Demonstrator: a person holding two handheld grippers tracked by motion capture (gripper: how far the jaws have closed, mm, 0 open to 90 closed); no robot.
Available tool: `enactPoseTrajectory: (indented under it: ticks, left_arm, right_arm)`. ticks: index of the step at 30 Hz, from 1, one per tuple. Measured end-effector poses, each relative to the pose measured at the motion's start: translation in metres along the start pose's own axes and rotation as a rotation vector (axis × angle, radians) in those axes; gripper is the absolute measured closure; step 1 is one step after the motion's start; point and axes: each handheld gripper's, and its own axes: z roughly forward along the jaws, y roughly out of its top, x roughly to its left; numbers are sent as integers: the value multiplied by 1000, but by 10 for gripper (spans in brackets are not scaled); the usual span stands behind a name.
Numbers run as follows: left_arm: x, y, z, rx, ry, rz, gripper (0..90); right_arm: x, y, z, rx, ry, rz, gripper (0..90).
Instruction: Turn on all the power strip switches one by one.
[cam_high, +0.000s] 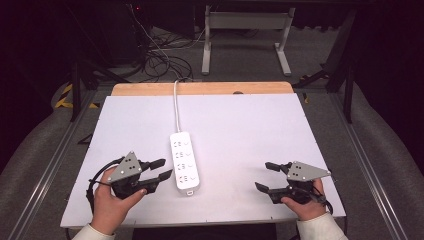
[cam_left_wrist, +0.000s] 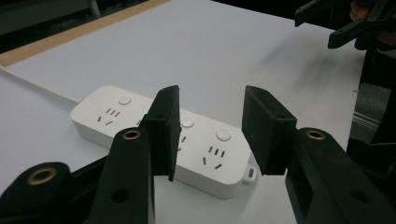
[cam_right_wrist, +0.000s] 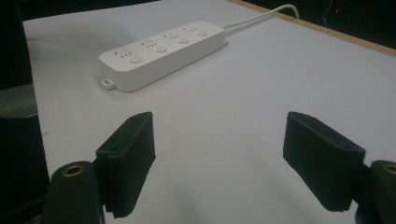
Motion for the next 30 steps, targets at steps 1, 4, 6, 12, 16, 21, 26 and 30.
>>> enactPoseTrajectory:
  ticks: [1,4,6,12,16,21,26,30]
  left_arm:
    - [0,0,0,0,0,0,569]
    - [-2,4,6,5,-8,1,567]
    - [-2,5,7,5,-9,2,567]
    - [-5,12,17,12,-22,-13,585]
    - [-6,16,24,15,-32,0,589]
    - [-9,21,34,19,-41,6,586]
    - [-10,25,43,21,-48,6,589]
    - [-12,27,50,29,-54,10,588]
  right_arm:
    - [0,0,0,0,0,0,254]
    - [0,0,0,-1,0,1,251]
    - [0,0,0,-1,1,1,251]
    - [0,0,0,-3,2,1,245]
    - [0,0,0,-2,2,1,238]
    - [0,0,1,-4,8,3,236]
    - [0,-1,1,-3,9,4,232]
    - [0,-1,1,-3,10,4,228]
